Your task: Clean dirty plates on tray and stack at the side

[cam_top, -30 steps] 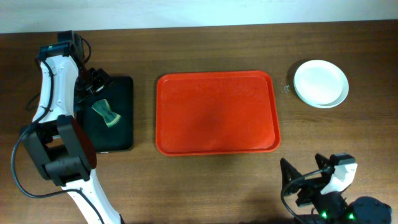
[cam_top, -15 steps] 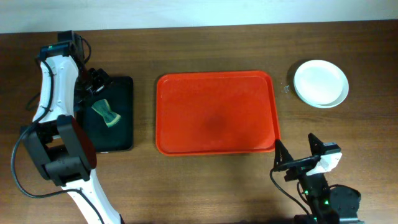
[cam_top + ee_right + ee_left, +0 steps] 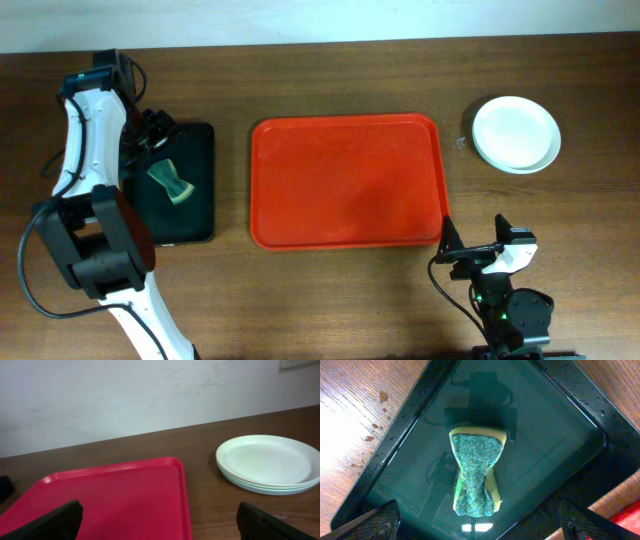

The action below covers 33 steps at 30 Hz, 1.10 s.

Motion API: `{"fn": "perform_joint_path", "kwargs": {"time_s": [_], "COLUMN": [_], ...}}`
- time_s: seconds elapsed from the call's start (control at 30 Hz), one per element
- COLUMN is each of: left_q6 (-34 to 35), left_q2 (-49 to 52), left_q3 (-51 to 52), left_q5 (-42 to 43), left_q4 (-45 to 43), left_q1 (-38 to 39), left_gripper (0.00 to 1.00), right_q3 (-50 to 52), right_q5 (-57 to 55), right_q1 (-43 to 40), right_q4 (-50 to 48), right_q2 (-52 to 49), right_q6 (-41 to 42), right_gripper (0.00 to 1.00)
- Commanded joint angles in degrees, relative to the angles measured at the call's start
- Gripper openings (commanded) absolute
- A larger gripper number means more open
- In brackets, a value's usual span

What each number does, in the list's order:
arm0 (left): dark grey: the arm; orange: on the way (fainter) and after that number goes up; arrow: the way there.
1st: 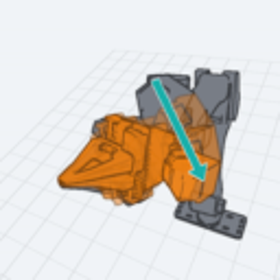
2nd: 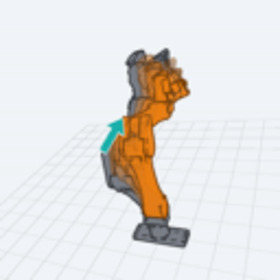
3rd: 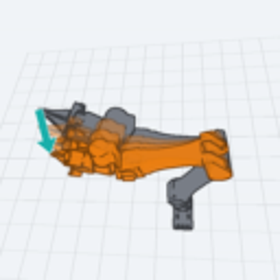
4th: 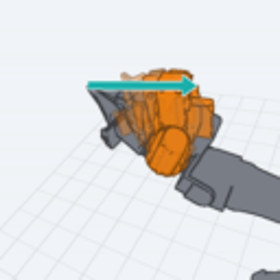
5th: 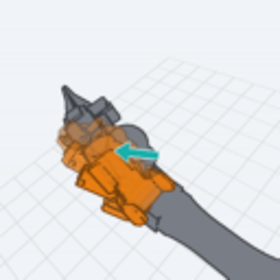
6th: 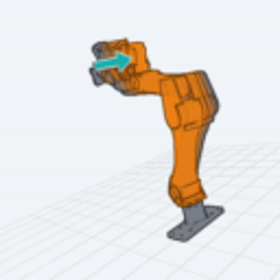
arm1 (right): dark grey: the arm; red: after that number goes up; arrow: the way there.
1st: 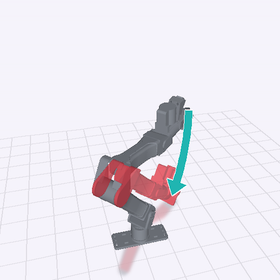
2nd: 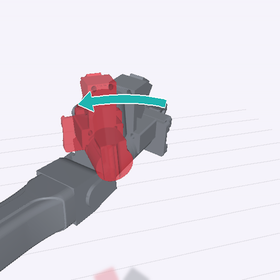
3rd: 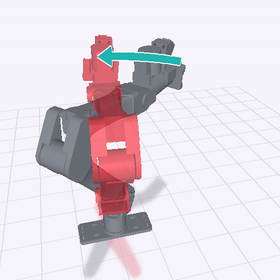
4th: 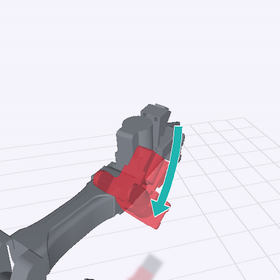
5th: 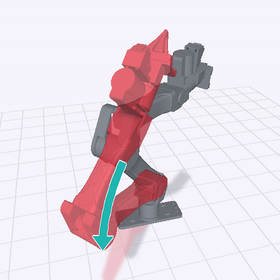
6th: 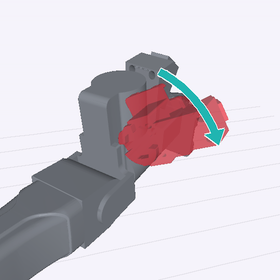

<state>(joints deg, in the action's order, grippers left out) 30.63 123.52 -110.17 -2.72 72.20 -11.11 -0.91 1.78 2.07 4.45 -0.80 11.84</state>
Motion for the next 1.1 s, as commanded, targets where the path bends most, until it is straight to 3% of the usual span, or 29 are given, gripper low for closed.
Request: {"fn": "perform_joint_path", "kwargs": {"time_s": [0.0, 1.07], "left_q6": [-0.70, -0.70], "left_q2": [-0.98, -0.98], "left_q3": [-0.68, -0.68], "left_q5": [0.42, 0.42], "left_q4": [0.07, 0.07], "left_q1": [0.09, 0.09], "left_gripper": [0.99, 0.99], "right_q3": [0.59, 0.59], "right_q5": [-2.49, -1.20], "right_q1": [0.44, -1.22], "right_q4": [0.20, 0.02], "right_q2": [0.61, 0.59], "right_q6": [-3.06, -3.23], "right_gripper": [0.99, 0.99]}}
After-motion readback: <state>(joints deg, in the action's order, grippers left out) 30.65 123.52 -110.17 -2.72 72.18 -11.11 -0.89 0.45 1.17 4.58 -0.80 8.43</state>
